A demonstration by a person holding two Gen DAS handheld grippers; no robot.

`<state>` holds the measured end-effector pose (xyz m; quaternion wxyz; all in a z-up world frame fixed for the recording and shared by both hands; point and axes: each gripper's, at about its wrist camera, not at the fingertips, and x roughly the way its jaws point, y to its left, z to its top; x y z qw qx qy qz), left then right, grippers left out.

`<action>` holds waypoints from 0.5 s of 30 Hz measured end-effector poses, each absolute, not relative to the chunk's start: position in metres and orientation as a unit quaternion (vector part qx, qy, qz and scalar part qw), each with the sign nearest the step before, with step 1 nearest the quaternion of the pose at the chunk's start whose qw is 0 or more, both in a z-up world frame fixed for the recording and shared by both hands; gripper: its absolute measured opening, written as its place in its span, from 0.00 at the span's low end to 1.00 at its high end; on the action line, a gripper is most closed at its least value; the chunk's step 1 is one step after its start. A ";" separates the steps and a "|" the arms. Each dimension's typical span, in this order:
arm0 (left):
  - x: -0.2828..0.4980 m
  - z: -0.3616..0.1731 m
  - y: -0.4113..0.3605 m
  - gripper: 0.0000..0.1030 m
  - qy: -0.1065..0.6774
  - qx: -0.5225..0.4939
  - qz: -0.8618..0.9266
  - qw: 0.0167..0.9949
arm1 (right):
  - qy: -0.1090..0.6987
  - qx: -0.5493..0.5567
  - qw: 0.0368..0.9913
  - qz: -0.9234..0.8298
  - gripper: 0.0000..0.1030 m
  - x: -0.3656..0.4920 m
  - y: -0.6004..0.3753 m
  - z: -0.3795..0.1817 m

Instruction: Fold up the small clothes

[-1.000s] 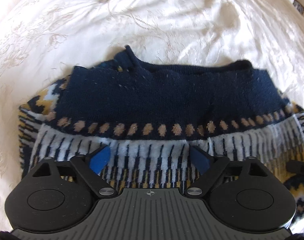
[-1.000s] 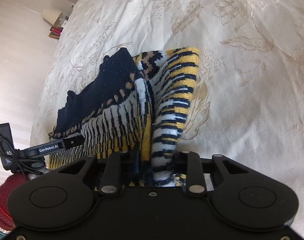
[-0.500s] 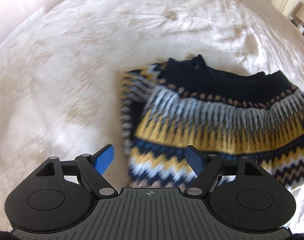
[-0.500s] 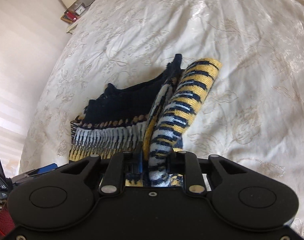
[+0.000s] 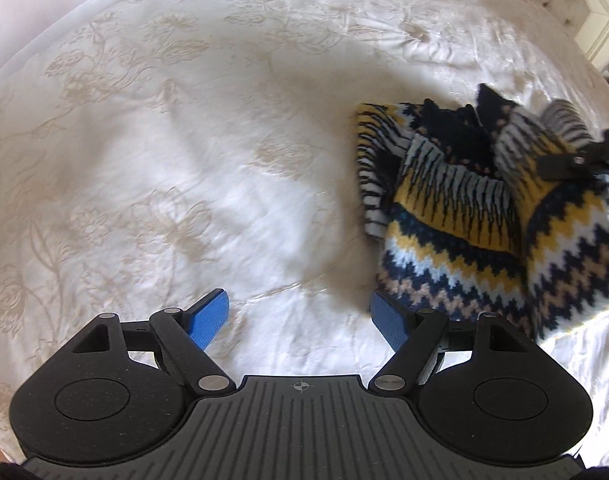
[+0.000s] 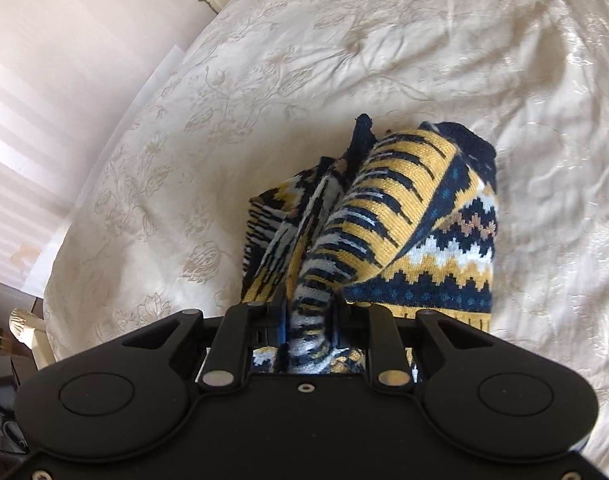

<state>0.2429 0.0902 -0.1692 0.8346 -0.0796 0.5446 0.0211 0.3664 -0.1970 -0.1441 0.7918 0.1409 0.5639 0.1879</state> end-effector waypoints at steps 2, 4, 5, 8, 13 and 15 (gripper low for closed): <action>0.239 -0.170 0.097 0.75 0.546 -0.081 0.023 0.833 | 0.574 0.121 0.788 0.187 0.29 0.371 -0.175 -0.154; 0.235 -0.170 0.103 0.75 0.547 -0.084 0.025 0.833 | 0.584 0.102 0.784 0.180 0.29 0.375 -0.158 -0.164; 0.233 -0.170 0.106 0.75 0.547 -0.086 0.026 0.832 | 0.589 0.091 0.784 0.176 0.29 0.376 -0.150 -0.168; 0.229 -0.172 0.113 0.75 0.550 -0.088 0.029 0.830 | 0.596 0.067 0.783 0.163 0.30 0.377 -0.131 -0.178; 0.226 -0.175 0.120 0.75 0.553 -0.095 0.028 0.827 | 0.574 0.094 0.790 0.196 0.45 0.375 -0.119 -0.178; 0.227 -0.173 0.121 0.75 0.552 -0.094 0.025 0.828 | 0.553 0.122 0.799 0.204 0.45 0.371 -0.124 -0.170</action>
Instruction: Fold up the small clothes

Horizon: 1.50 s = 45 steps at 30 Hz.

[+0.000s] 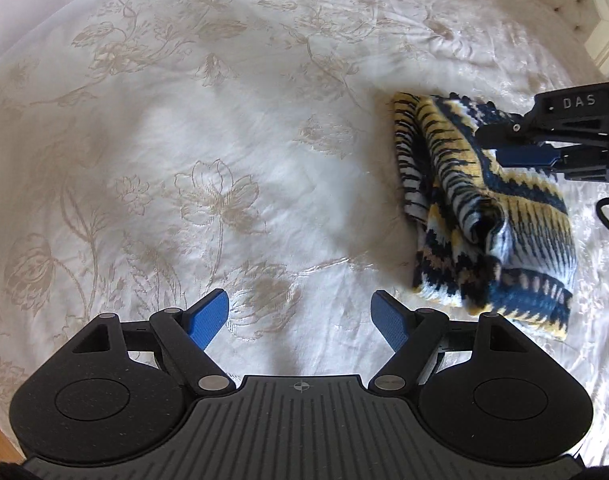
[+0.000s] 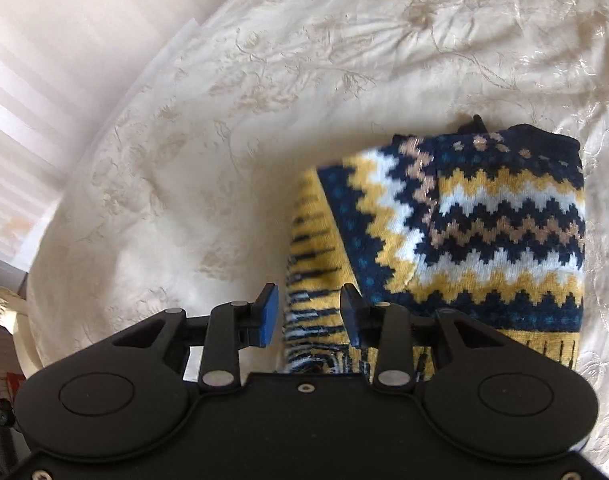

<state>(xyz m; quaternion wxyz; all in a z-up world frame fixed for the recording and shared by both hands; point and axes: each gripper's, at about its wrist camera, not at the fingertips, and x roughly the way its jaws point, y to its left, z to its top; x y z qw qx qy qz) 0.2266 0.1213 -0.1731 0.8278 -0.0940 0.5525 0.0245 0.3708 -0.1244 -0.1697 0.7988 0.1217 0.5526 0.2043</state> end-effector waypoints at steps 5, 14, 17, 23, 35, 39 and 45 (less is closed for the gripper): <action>0.237 -0.165 0.122 0.75 0.546 -0.092 0.008 0.832 | 0.520 0.115 0.822 0.202 0.53 0.349 -0.141 -0.152; 0.274 -0.152 0.113 0.75 0.538 -0.115 -0.033 0.834 | 0.472 -0.103 0.845 0.229 0.76 0.265 -0.115 -0.153; 0.282 -0.149 0.110 0.75 0.539 -0.131 -0.047 0.831 | 0.447 -0.193 0.840 0.239 0.79 0.237 -0.091 -0.165; 0.296 -0.149 0.106 0.75 0.549 -0.181 -0.073 0.813 | 0.407 -0.335 0.812 0.250 0.70 0.213 -0.052 -0.196; 0.337 -0.169 0.079 0.75 0.581 -0.251 -0.159 0.758 | 0.410 -0.205 0.870 0.181 0.14 0.242 -0.091 -0.162; 0.357 -0.186 0.067 0.75 0.588 -0.271 -0.173 0.742 | 0.412 -0.181 0.874 0.181 0.14 0.243 -0.097 -0.155; 0.385 -0.204 0.052 0.70 0.592 -0.260 -0.167 0.744 | 0.424 -0.171 0.870 0.184 0.14 0.243 -0.095 -0.162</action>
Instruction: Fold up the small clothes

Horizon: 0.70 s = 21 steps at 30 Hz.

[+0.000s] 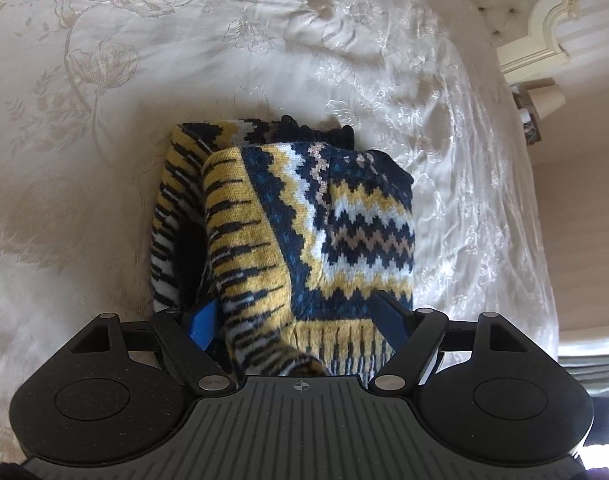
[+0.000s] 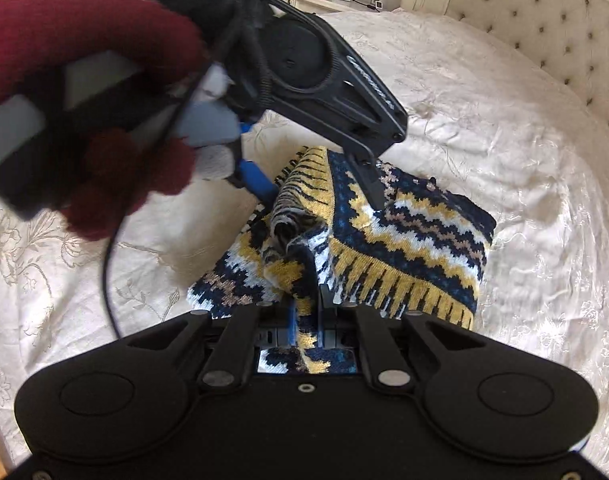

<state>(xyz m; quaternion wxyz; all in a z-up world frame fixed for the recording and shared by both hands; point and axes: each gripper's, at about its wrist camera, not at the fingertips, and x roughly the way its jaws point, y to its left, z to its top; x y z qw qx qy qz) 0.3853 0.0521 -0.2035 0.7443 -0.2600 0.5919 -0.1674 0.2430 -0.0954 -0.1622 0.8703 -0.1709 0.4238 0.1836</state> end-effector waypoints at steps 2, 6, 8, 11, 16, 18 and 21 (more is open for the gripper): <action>0.388 -0.204 0.049 0.40 0.589 -0.237 -0.159 0.756 | 0.426 -0.169 0.869 0.185 0.14 0.242 -0.093 -0.163; 0.387 -0.193 0.047 0.12 0.568 -0.187 -0.175 0.782 | 0.428 -0.160 0.870 0.186 0.14 0.242 -0.090 -0.162; 0.383 -0.176 0.049 0.11 0.545 -0.166 -0.194 0.799 | 0.423 -0.149 0.874 0.188 0.15 0.241 -0.089 -0.156; 0.381 -0.158 0.058 0.11 0.518 -0.148 -0.216 0.815 | 0.415 -0.139 0.876 0.200 0.15 0.242 -0.083 -0.148; 0.395 -0.196 0.073 0.12 0.564 -0.133 -0.167 0.798 | 0.458 -0.157 0.846 0.223 0.19 0.262 -0.058 -0.183; 0.396 -0.211 0.081 0.14 0.575 -0.137 -0.152 0.792 | 0.482 -0.169 0.827 0.233 0.28 0.267 -0.050 -0.201; 0.392 -0.216 0.088 0.22 0.571 -0.142 -0.137 0.797 | 0.490 -0.171 0.816 0.255 0.37 0.267 -0.048 -0.211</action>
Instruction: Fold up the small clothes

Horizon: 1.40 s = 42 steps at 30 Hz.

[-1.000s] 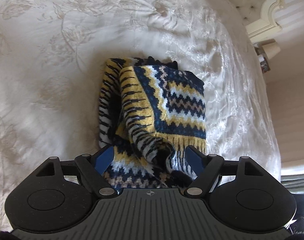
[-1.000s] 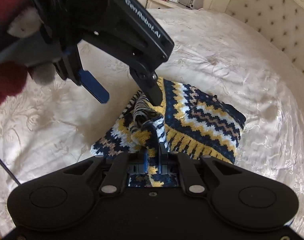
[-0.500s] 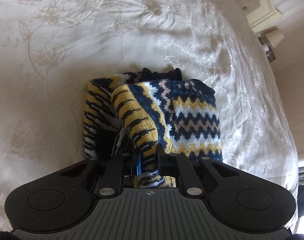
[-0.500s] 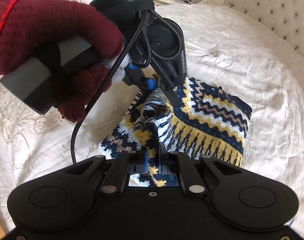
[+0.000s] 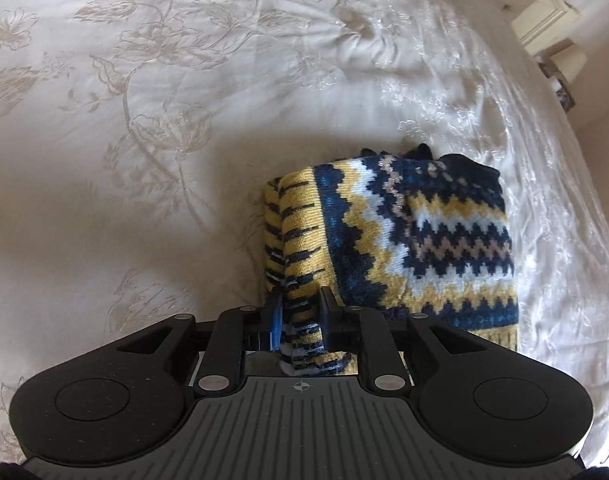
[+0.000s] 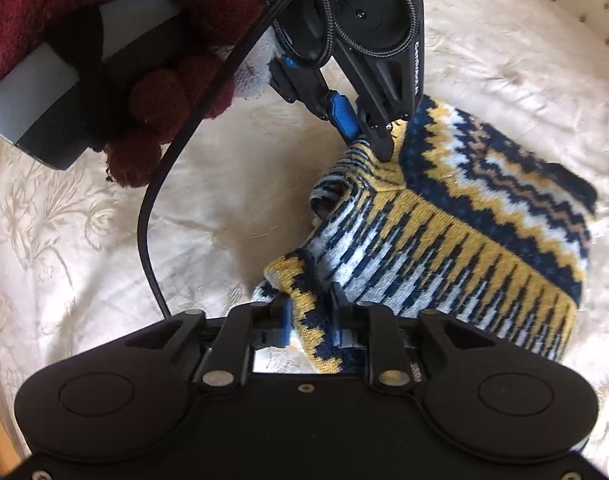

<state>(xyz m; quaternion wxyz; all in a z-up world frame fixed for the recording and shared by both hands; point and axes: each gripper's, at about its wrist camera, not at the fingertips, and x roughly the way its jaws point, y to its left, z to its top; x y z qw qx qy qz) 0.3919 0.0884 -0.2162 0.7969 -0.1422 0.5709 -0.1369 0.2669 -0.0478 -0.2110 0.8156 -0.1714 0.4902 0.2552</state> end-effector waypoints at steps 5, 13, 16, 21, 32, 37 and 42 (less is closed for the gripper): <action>0.388 -0.214 0.097 0.31 0.562 -0.143 -0.135 0.804 | 0.484 -0.138 0.812 0.295 0.56 0.260 -0.060 -0.201; 0.365 -0.184 0.109 0.48 0.508 -0.148 -0.140 0.837 | 0.450 -0.077 0.840 0.294 0.66 0.252 -0.088 -0.170; 0.352 -0.180 0.110 0.55 0.504 -0.165 -0.146 0.835 | 0.446 -0.034 0.853 0.268 0.70 0.263 -0.113 -0.160; 0.330 -0.188 0.105 0.57 0.522 -0.185 -0.154 0.819 | 0.460 0.066 0.866 0.184 0.76 0.302 -0.172 -0.161; 0.305 -0.224 0.080 0.64 0.564 -0.212 -0.172 0.779 | 0.509 0.224 0.825 0.099 0.85 0.365 -0.262 -0.208; 0.307 -0.241 0.072 0.64 0.578 -0.222 -0.168 0.767 | 0.526 0.264 0.800 0.114 0.85 0.377 -0.269 -0.231; 0.314 -0.257 0.067 0.66 0.583 -0.257 -0.180 0.749 | 0.541 0.284 0.779 0.140 0.85 0.385 -0.266 -0.253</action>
